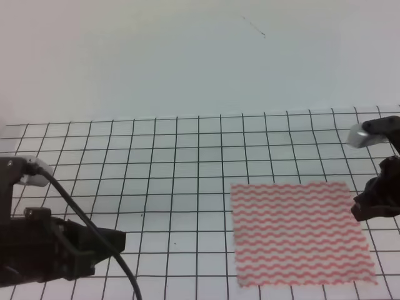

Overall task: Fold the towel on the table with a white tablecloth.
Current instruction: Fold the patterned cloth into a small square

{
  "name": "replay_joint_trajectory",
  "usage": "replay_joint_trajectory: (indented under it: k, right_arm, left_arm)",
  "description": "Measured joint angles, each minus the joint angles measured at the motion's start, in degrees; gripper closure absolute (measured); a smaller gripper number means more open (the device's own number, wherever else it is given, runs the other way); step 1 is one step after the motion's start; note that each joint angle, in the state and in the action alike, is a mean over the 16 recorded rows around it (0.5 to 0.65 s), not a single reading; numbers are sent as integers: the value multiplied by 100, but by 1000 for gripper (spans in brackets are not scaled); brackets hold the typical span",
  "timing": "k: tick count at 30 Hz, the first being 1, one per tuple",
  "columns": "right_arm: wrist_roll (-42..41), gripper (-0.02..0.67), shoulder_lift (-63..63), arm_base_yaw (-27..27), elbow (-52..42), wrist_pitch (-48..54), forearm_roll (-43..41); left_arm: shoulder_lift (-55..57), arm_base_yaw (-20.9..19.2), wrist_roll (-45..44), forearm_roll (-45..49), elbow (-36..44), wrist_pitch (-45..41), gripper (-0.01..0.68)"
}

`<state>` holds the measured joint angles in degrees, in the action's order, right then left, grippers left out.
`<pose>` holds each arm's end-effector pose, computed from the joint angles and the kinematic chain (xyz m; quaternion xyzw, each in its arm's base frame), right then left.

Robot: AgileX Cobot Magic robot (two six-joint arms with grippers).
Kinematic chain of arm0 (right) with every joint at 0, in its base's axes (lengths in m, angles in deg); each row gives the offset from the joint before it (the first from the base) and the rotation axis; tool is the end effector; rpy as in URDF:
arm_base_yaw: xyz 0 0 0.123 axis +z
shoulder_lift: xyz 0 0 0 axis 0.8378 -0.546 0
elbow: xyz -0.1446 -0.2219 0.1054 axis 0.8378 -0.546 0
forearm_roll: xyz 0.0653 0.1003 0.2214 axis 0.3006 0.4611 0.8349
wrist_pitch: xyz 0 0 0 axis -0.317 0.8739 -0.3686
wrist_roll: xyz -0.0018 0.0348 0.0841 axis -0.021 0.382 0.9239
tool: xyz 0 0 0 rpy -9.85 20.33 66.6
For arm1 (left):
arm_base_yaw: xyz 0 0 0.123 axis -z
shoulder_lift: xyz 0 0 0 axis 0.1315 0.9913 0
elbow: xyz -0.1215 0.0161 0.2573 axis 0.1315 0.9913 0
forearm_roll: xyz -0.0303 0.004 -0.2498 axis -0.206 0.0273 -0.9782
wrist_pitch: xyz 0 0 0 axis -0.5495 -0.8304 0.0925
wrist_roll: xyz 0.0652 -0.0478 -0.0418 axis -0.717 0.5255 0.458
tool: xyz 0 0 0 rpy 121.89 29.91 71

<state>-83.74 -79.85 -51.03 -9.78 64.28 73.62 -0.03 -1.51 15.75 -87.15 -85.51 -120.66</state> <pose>0.2989 0.0645 0.2030 -0.1652 0.9578 0.1790 0.1525 0.1667 -0.0764 0.2815 0.1452 0.8645 -0.3457 0.3348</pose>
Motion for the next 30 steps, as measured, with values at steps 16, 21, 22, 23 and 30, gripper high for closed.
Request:
replay_joint_trajectory:
  k: [16,21,22,23,30]
  right_arm:
    - [1631,338,20,100,-694,257,-726]
    - [2005,313,17,123,-932,-166,-701]
    - [2046,309,16,127,-953,-233,-685]
    - [2083,303,15,131,-966,-291,-673]
    - [2363,294,17,146,-983,-505,-789]
  left_arm:
    - [15,230,72,-41,0,-182,561]
    - [11,380,161,-39,0,-66,560]
    - [11,405,180,-37,0,-20,560]
    - [13,425,199,-35,0,27,560]
    - [120,494,320,-26,-18,244,547]
